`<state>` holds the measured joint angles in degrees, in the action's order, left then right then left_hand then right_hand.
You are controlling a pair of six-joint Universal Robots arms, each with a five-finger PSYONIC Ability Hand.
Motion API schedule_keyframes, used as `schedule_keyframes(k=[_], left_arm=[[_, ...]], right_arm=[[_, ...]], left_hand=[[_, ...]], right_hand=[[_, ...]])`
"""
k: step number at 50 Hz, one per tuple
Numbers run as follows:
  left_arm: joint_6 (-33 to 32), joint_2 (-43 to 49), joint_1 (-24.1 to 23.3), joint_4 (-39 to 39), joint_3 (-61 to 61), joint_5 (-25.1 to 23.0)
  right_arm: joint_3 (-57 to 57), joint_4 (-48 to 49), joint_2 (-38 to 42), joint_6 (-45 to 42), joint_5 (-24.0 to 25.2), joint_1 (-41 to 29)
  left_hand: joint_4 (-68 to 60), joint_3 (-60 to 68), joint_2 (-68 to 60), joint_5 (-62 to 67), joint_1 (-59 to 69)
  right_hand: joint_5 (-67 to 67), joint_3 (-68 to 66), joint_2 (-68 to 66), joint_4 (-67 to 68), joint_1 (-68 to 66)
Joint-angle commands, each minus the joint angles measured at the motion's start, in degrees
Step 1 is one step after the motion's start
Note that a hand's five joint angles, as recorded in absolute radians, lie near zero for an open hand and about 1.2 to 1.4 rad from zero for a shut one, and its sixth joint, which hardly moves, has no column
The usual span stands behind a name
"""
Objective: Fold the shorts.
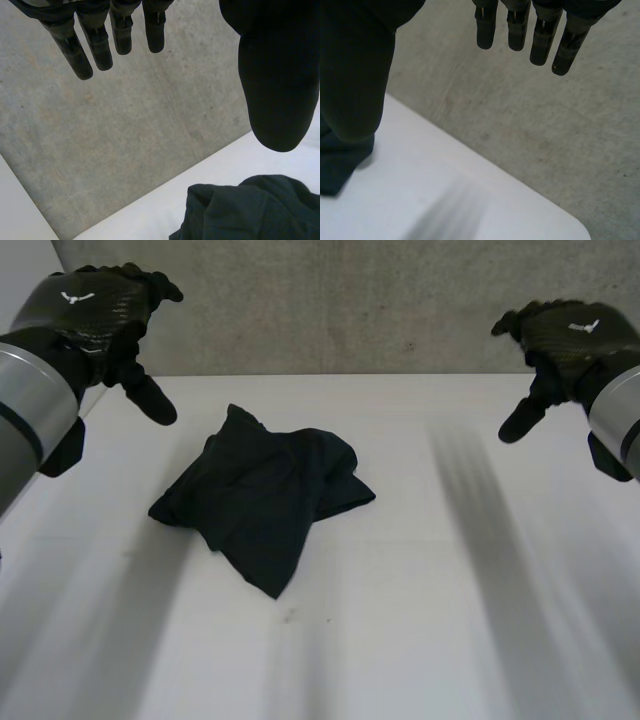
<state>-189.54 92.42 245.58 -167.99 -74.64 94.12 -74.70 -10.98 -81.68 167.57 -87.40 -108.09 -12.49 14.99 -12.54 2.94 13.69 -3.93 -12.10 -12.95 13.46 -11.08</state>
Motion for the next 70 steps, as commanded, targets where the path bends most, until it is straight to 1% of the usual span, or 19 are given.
schedule_keyframes(k=[1, 13, 15, 17, 18, 19, 24, 29, 32, 35, 39, 43, 49, 56, 65, 66, 67, 68, 70], left_arm=[[-0.39, 12.68, 1.04, -4.81, 0.98, 0.80], [2.15, 33.69, 1.75, -5.95, 6.87, 3.17], [4.17, 36.86, 1.31, -5.95, 8.54, 4.23], [5.58, 37.92, 1.13, -5.95, 8.89, 4.14], [6.80, 38.27, 0.96, -5.95, 8.63, 3.97], [7.43, 38.27, 0.78, -6.04, 8.54, 3.88], [9.10, 35.65, -0.97, -5.69, 6.79, 3.61], [7.88, 25.46, -2.73, -5.42, 1.52, 3.44], [3.75, 19.22, -4.22, -4.55, -1.12, 3.35], [-3.18, 11.66, -6.51, -2.70, -2.62, 3.35], [-11.71, 4.10, -9.14, -1.20, -3.59, 3.44], [-14.89, -0.13, -10.03, -0.59, -3.59, 3.61], [-14.80, -5.76, -10.47, 0.64, -4.46, 3.70], [-14.19, -8.13, -10.99, 0.64, -5.17, 3.88], [-11.64, -8.49, -11.35, 0.29, -4.64, 3.88], [-11.55, -8.22, -11.35, 0.29, -4.73, 3.88], [-11.47, -7.96, -11.35, 0.21, -4.64, 3.88], [-11.38, -7.87, -11.26, 0.20, -4.55, 3.88], [-11.20, -7.17, -11.08, -0.06, -4.38, 3.79]], right_arm=[[-2.55, 0.08, 4.42, -12.94, 1.71, -0.53], [-2.47, 0.17, 7.50, -15.78, 1.18, -2.56], [-2.47, 0.17, 7.59, -15.87, 1.18, -2.56], [-2.55, 0.08, 7.59, -15.87, 1.18, -2.56], [-2.55, 0.17, 7.59, -15.87, 1.18, -2.56], [-2.55, 0.17, 7.59, -15.95, 1.18, -2.47], [-2.64, 0.25, 7.59, -16.22, 1.18, -2.38], [-2.29, 0.26, 7.59, -16.39, 1.97, -2.38], [-1.59, -0.44, 7.68, -16.31, 2.58, -2.47], [-0.36, -1.85, 8.03, -16.13, 6.09, -2.56], [3.85, -3.96, 10.14, -15.43, 16.72, -1.68], [8.42, -3.88, 15.30, -12.28, 22.70, -1.85], [18.88, -3.88, 27.00, -6.82, 23.06, -3.70], [31.10, -1.77, 40.62, -4.70, 21.49, -10.55], [39.11, 5.96, 52.41, -4.96, 14.81, -18.55], [39.19, 6.84, 52.94, -5.05, 14.11, -18.90], [39.28, 7.63, 53.12, -5.06, 13.06, -19.17], [39.11, 8.86, 52.94, -5.06, 11.22, -19.52], [38.84, 9.57, 52.24, -5.06, 9.10, -19.52]], left_hand=[[1.44, -3.94, 1.49, -1.89, -2.64], [-0.91, -1.59, -0.86, 0.46, -0.29], [-16.64, 14.14, -16.59, 16.20, 15.44], [-40.32, 37.82, -40.27, 39.88, 39.12], [-63.43, 60.93, -63.38, 62.98, 62.23], [-67.47, 64.97, -67.42, 67.02, 66.27], [-67.51, 65.01, -67.46, 67.06, 66.31], [-67.51, 65.01, -67.46, 67.06, 66.31], [-67.51, 65.01, -67.46, 67.06, 66.31], [-67.51, 65.01, -67.46, 67.06, 66.31], [-67.51, 65.01, -67.46, 67.06, 66.31], [-67.51, 65.01, -67.46, 67.06, 66.31], [-67.51, 65.01, -67.46, 67.06, 66.31], [-67.51, 65.01, -67.46, 67.06, 66.31], [-67.51, 65.01, -67.46, 67.06, 66.31], [-67.51, 65.01, -67.46, 67.06, 66.31], [-67.51, 65.01, -67.46, 67.06, 66.31], [-67.51, 65.01, -67.46, 67.06, 66.31], [-67.51, 65.01, -67.46, 67.06, 66.31]], right_hand=[[3.93, 2.10, 2.95, -3.46, 1.08], [3.93, 2.10, 2.95, -3.46, 1.08], [3.93, 2.10, 2.95, -3.46, 1.08], [3.93, 2.10, 2.95, -3.46, 1.08], [3.93, 2.10, 2.95, -3.46, 1.08], [3.93, 2.10, 2.95, -3.46, 1.08], [3.93, 2.10, 2.95, -3.46, 1.08], [3.93, 2.10, 2.95, -3.46, 1.08], [3.93, 2.10, 2.95, -3.46, 1.08], [3.93, 2.10, 2.95, -3.46, 1.08], [3.93, 2.10, 2.95, -3.46, 1.08], [3.93, 2.10, 2.95, -3.46, 1.08], [3.93, 2.10, 2.95, -3.46, 1.08], [3.93, 2.10, 2.95, -3.46, 1.08], [3.93, 2.10, 2.95, -3.46, 1.08], [0.40, -1.43, -0.58, 0.07, -2.45], [-16.17, -18.00, -17.15, 16.64, -19.02], [-42.98, -44.81, -43.96, 43.45, -45.83], [-65.98, -67.81, -66.96, 66.45, -68.83]])
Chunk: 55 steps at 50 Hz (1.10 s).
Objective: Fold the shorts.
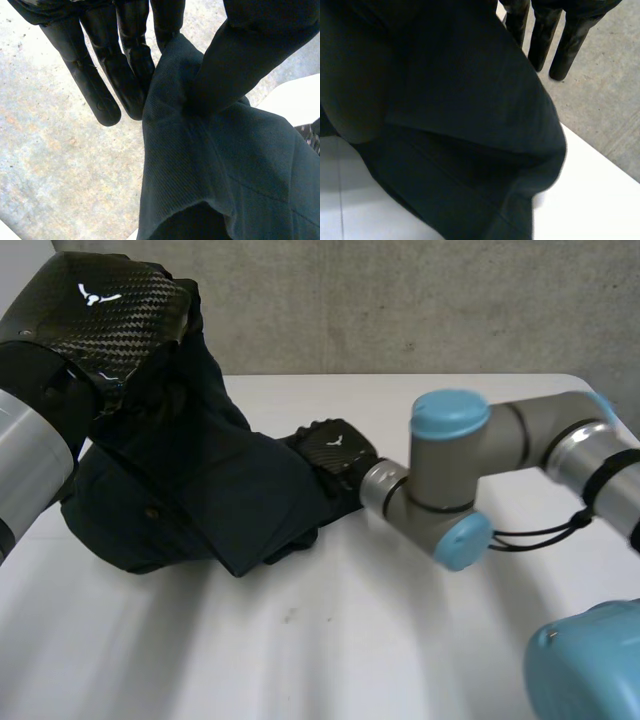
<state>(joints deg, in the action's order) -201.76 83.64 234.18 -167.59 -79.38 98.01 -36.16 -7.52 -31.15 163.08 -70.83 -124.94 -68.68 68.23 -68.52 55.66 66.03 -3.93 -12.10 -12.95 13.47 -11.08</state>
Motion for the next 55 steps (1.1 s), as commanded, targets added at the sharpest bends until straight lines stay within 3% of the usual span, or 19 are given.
schedule_keyframes(k=[1, 5, 13, 17, 20, 28, 33, 39, 41, 42, 43, 47, 52, 55], left_arm=[[1.02, 2.05, 0.40, -0.63, 0.45, -0.10], [1.02, 4.60, 1.11, -2.38, 0.89, -0.10], [0.84, 11.62, 4.18, -8.97, 4.92, 0.34], [0.93, 14.35, 4.53, -10.82, 7.30, 0.25], [0.93, 15.76, 4.45, -12.14, 8.36, 0.34], [0.40, 17.52, 4.53, -15.13, 8.80, 0.43], [0.05, 17.79, 4.53, -15.57, 8.80, 0.43], [-0.04, 18.75, 4.62, -16.01, 9.33, 0.34], [-0.04, 18.93, 4.62, -16.19, 9.77, 0.34], [-0.04, 18.93, 4.62, -16.19, 9.94, 0.34], [-0.04, 19.02, 4.62, -16.19, 10.38, 0.34], [-0.82, 18.93, 4.62, -16.27, 11.17, 0.34], [-2.76, 18.76, 4.62, -16.62, 10.83, 0.17], [-3.73, 18.76, 4.71, -17.06, 10.56, 0.17]], right_arm=[[0.30, 6.20, 1.01, -0.75, -8.53, -2.68], [-2.86, 4.88, -5.66, -2.15, -10.91, -1.98], [-21.11, -2.30, -28.32, -10.39, -10.91, 4.52], [-29.48, -10.83, -33.80, -16.21, -11.09, 4.44], [-34.94, -15.85, -34.77, -15.87, -10.91, 3.22], [-35.74, -15.25, -34.25, 0.82, -8.81, -10.75], [-33.46, -6.56, -30.12, 12.33, -3.10, -16.12], [-33.10, 4.07, -28.62, 19.63, -2.04, -18.58], [-33.36, 6.01, -28.18, 20.61, -1.33, -19.02], [-33.37, 7.24, -27.75, 21.48, -0.98, -19.63], [-33.37, 7.43, -27.57, 21.58, -0.72, -19.81], [-33.19, 5.51, -25.37, 20.44, -0.10, -19.82], [-33.81, -7.40, -27.12, 13.94, -0.19, -16.75], [-34.76, -17.14, -29.40, 8.86, 0.51, -11.15]], left_hand=[[-11.32, 11.77, -11.48, 14.34, 13.97], [-11.32, 11.77, -11.48, 14.34, 13.97], [-11.32, 11.77, -11.48, 14.34, 13.97], [-11.32, 11.77, -11.48, 14.34, 13.97], [-11.32, 11.77, -11.48, 14.34, 13.97], [-11.32, 11.77, -11.48, 14.34, 13.97], [-11.32, 11.77, -11.48, 14.34, 13.97], [-11.32, 11.77, -11.48, 14.34, 13.97], [-11.32, 11.77, -11.48, 14.34, 13.97], [-11.32, 11.77, -11.48, 14.34, 13.97], [-11.32, 11.77, -11.48, 14.34, 13.97], [-11.32, 11.77, -11.48, 14.34, 13.97], [-11.32, 11.77, -11.48, 14.34, 13.97], [-11.32, 11.77, -11.48, 14.34, 13.97]], right_hand=[[-66.07, -67.90, -67.05, 66.53, -68.92], [-66.07, -67.90, -67.05, 66.53, -68.92], [-66.07, -67.90, -67.05, 66.53, -68.92], [-66.07, -67.90, -67.05, 66.53, -68.92], [-66.07, -67.90, -67.05, 66.53, -68.92], [-66.07, -67.90, -67.05, 66.53, -68.92], [-66.07, -67.90, -67.05, 66.53, -68.92], [-66.07, -67.90, -67.05, 66.53, -68.92], [-38.20, -40.03, -39.18, 38.66, -41.05], [-9.73, -11.56, -10.71, 10.19, -12.58], [3.71, 1.88, 2.73, -3.25, 0.86], [3.93, 2.10, 2.95, -3.47, 1.08], [3.93, 2.10, 2.95, -3.47, 1.08], [3.93, 2.10, 2.95, -3.47, 1.08]])
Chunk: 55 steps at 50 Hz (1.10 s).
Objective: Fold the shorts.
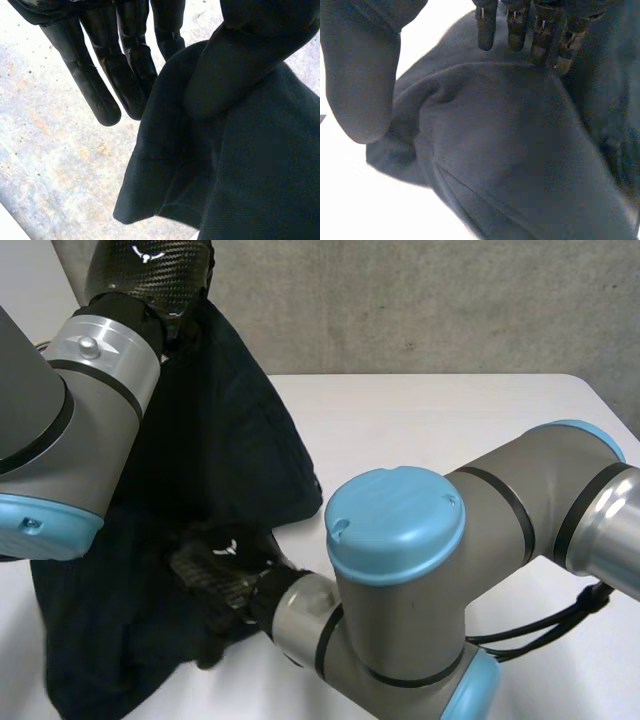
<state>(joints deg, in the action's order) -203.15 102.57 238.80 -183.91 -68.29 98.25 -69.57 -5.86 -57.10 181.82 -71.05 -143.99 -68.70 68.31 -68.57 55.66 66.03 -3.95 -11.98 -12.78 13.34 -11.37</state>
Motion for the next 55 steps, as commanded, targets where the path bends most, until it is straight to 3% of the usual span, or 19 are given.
schedule_keyframes(k=[1, 10, 14, 16, 28, 42, 43, 45, 46, 51, 55], left_arm=[[-3.03, -0.09, 0.09, -1.01, -0.79, -0.08], [-5.41, -0.26, 0.00, -1.10, -2.37, 0.01], [-5.33, -1.14, -0.44, -1.02, -4.04, 0.01], [-5.41, -1.67, -0.88, -0.84, -5.00, 0.01], [-5.33, -7.56, -2.37, -0.66, -7.73, 0.10], [-5.41, -8.79, -2.90, -0.66, -7.12, 0.10], [-5.41, -8.62, -2.90, -0.75, -7.12, 0.10], [-5.41, -8.53, -2.90, -0.75, -7.03, 0.18], [-5.41, -8.44, -2.90, -0.75, -7.03, 0.18], [-5.41, -9.14, -2.82, -0.75, -6.85, 0.18], [-5.41, -11.07, -2.64, -1.10, -6.41, 0.10]], right_arm=[[-1.88, -20.92, -3.89, -11.04, 0.82, 9.68], [-5.14, -28.50, -10.93, -23.44, 6.27, 25.50], [-1.72, -27.63, -11.37, -22.57, 6.36, 31.39], [1.70, -25.53, -10.58, -18.03, 6.27, 32.36], [15.42, -6.18, 6.11, 8.27, 3.11, 30.70], [25.89, -5.82, 19.74, 13.73, 3.90, 19.63], [25.98, -5.91, 19.83, 13.99, 3.81, 19.45], [25.98, -5.91, 19.57, 14.61, 2.94, 19.27], [25.72, -5.65, 18.70, 14.70, 2.50, 19.27], [24.40, -5.04, 9.31, 11.02, -2.51, 21.20], [22.47, -4.94, -0.36, -0.13, -3.31, 24.63]], left_hand=[[-11.30, 11.69, -11.43, 14.34, 13.97], [-11.30, 11.69, -11.43, 14.34, 13.97], [-11.30, 11.69, -11.43, 14.34, 13.97], [-11.30, 11.69, -11.43, 14.34, 13.97], [-11.30, 11.69, -11.43, 14.34, 13.97], [-11.30, 11.69, -11.43, 14.34, 13.97], [-11.30, 11.69, -11.43, 14.34, 13.97], [-11.30, 11.69, -11.43, 14.34, 13.97], [-11.30, 11.69, -11.43, 14.34, 13.97], [-11.30, 11.69, -11.43, 14.34, 13.97], [-11.30, 11.69, -11.43, 14.34, 13.97]], right_hand=[[3.95, 1.98, 2.78, -3.34, 1.37], [3.95, 1.98, 2.78, -3.34, 1.37], [3.95, 1.98, 2.78, -3.34, 1.37], [3.95, 1.98, 2.78, -3.34, 1.37], [3.95, 1.98, 2.78, -3.34, 1.37], [3.95, 1.98, 2.78, -3.34, 1.37], [-2.77, -4.73, -3.94, 3.38, -5.35], [-31.13, -33.10, -32.30, 31.75, -33.72], [-65.70, -67.67, -66.87, 66.31, -68.28], [-66.05, -68.02, -67.22, 66.66, -68.63], [-66.05, -68.02, -67.22, 66.66, -68.63]])
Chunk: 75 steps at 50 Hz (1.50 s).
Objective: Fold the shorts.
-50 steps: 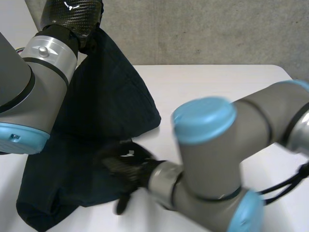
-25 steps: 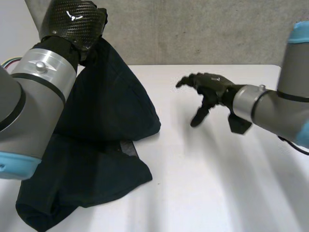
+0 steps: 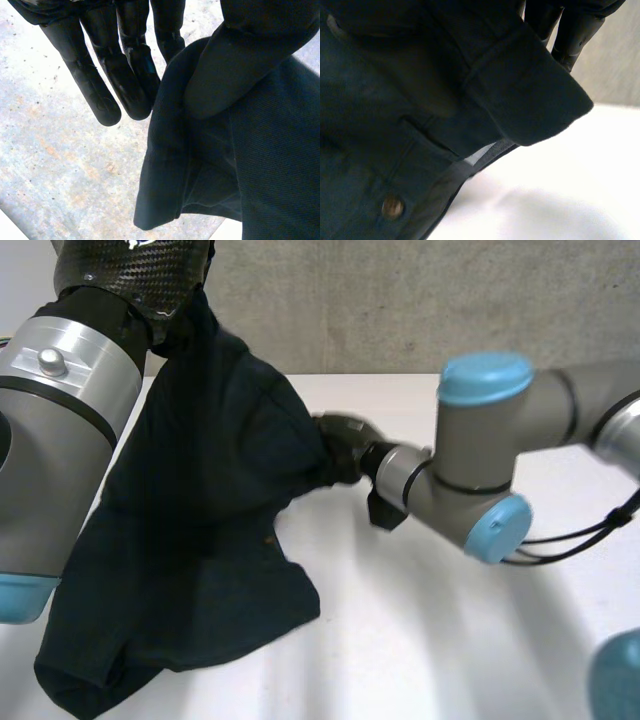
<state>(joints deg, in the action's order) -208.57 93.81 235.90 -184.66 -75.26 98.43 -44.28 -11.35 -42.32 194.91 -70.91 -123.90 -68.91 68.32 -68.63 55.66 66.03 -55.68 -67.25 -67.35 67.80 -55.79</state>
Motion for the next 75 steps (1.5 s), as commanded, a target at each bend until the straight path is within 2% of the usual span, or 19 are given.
schedule_keyframes(k=[1, 6, 10, 15, 25, 32, 36, 40, 46, 51, 54, 58, 62, 63, 64, 65, 66, 67, 75], left_arm=[[0.00, -2.93, 0.43, -0.44, 0.55, -0.16], [0.70, -6.44, 1.49, -3.07, 1.25, 0.10], [1.05, -10.13, 1.58, -7.46, 0.64, 1.85], [2.81, -15.32, 1.23, -8.97, 0.20, 3.79], [3.52, -28.23, 0.96, -1.67, -4.98, 3.79], [3.34, -29.04, 1.05, -1.23, -5.43, 3.70], [3.25, -23.95, 1.40, -1.32, -5.78, 3.35], [3.25, -16.13, 2.02, -1.58, -5.69, 3.00], [2.82, 1.88, 3.51, -2.90, -1.74, 2.91], [2.29, 17.43, 5.44, -6.67, 5.11, 2.74], [0.80, 26.50, 6.76, -11.85, 10.91, 2.47], [-3.68, 37.47, 8.26, -21.25, 20.83, 0.37], [-8.08, 45.05, 8.35, -28.38, 27.61, -2.27], [-8.95, 47.32, 8.35, -30.82, 29.10, -4.27], [-9.05, 48.04, 8.35, -31.72, 29.46, -5.08], [-9.14, 48.74, 8.35, -32.86, 29.64, -6.04], [-9.14, 49.36, 8.17, -34.18, 29.56, -7.10], [-9.14, 49.88, 7.82, -35.93, 29.12, -8.24], [-8.44, 47.79, 6.33, -38.32, 21.65, -8.25]], right_arm=[[-3.35, 0.54, -17.07, -15.76, -3.36, 4.98], [-5.73, 1.15, -28.40, -30.34, -3.53, 6.04], [-5.99, 1.50, -33.07, -34.68, -3.54, 6.39], [-6.78, -0.60, -39.23, -35.56, -3.80, 6.04], [-13.20, -13.00, -52.94, -39.52, -4.06, 6.21], [-13.73, -13.35, -56.64, -39.52, -3.97, 6.83], [-15.30, -13.26, -53.05, -39.61, -4.15, 6.92], [-15.31, -12.91, -43.05, -39.69, -4.15, 7.01], [-12.68, -10.37, -29.59, -39.69, -4.68, 6.83], [-7.15, -6.85, -17.02, -39.52, -7.48, 6.30], [-2.23, -2.29, -9.46, -39.61, -11.08, 6.30], [5.59, 10.25, -0.15, -40.48, -18.02, 6.30], [9.55, 21.50, 5.48, -43.55, -19.00, 6.22], [10.17, 23.02, 6.54, -44.34, -18.83, 6.21], [10.88, 24.34, 7.51, -45.14, -18.74, 6.21], [11.58, 25.22, 8.30, -45.93, -18.57, 6.21], [13.15, 24.89, 9.96, -47.41, -18.04, 6.13], [13.78, 24.36, 10.33, -47.78, -17.86, 6.13], [12.12, 14.00, 7.26, -46.90, -17.42, 6.39]], left_hand=[[-11.09, 11.68, -11.37, 14.34, 13.97], [-11.09, 11.68, -11.37, 14.34, 13.97], [-11.09, 11.68, -11.37, 14.34, 13.97], [-11.09, 11.68, -11.37, 14.34, 13.97], [-11.09, 11.68, -11.37, 14.34, 13.97], [-11.09, 11.68, -11.37, 14.34, 13.97], [-11.09, 11.68, -11.37, 14.34, 13.97], [-11.09, 11.68, -11.37, 14.34, 13.97], [-11.09, 11.68, -11.37, 14.34, 13.97], [-11.09, 11.68, -11.37, 14.34, 13.97], [-11.09, 11.68, -11.37, 14.34, 13.97], [-11.09, 11.68, -11.37, 14.34, 13.97], [-11.09, 11.68, -11.37, 14.34, 13.97], [-8.45, 9.03, -8.72, 11.70, 11.33], [-0.60, 1.18, -0.87, 3.84, 3.47], [11.97, -11.39, 11.70, -8.73, -9.09], [31.08, -30.50, 30.81, -27.84, -28.20], [58.91, -58.32, 58.63, -55.66, -56.03], [58.91, -58.32, 58.63, -55.66, -56.03]], right_hand=[[-14.32, -12.75, -12.65, 12.20, -24.21], [-14.32, -12.75, -12.65, 12.20, -24.21], [-14.32, -12.75, -12.65, 12.20, -24.21], [-14.32, -12.75, -12.65, 12.20, -24.21], [-14.32, -12.75, -12.65, 12.20, -24.21], [-14.32, -12.75, -12.65, 12.20, -24.21], [-14.32, -12.75, -12.65, 12.20, -24.21], [-14.32, -12.75, -12.65, 12.20, -24.21], [-14.32, -12.75, -12.65, 12.20, -24.21], [-14.32, -12.75, -12.65, 12.20, -24.21], [-14.32, -12.75, -12.65, 12.20, -24.21], [-14.32, -12.75, -12.65, 12.20, -24.21], [-14.32, -12.75, -12.65, 12.20, -24.21], [-8.38, -6.82, -6.71, 6.26, -18.27], [10.50, 12.06, 12.17, -12.61, 0.61], [35.67, 37.23, 37.33, -37.78, 25.78], [55.68, 57.25, 57.35, -57.80, 45.79], [55.68, 57.25, 57.35, -57.80, 45.79], [55.68, 57.25, 57.35, -57.80, 45.79]])
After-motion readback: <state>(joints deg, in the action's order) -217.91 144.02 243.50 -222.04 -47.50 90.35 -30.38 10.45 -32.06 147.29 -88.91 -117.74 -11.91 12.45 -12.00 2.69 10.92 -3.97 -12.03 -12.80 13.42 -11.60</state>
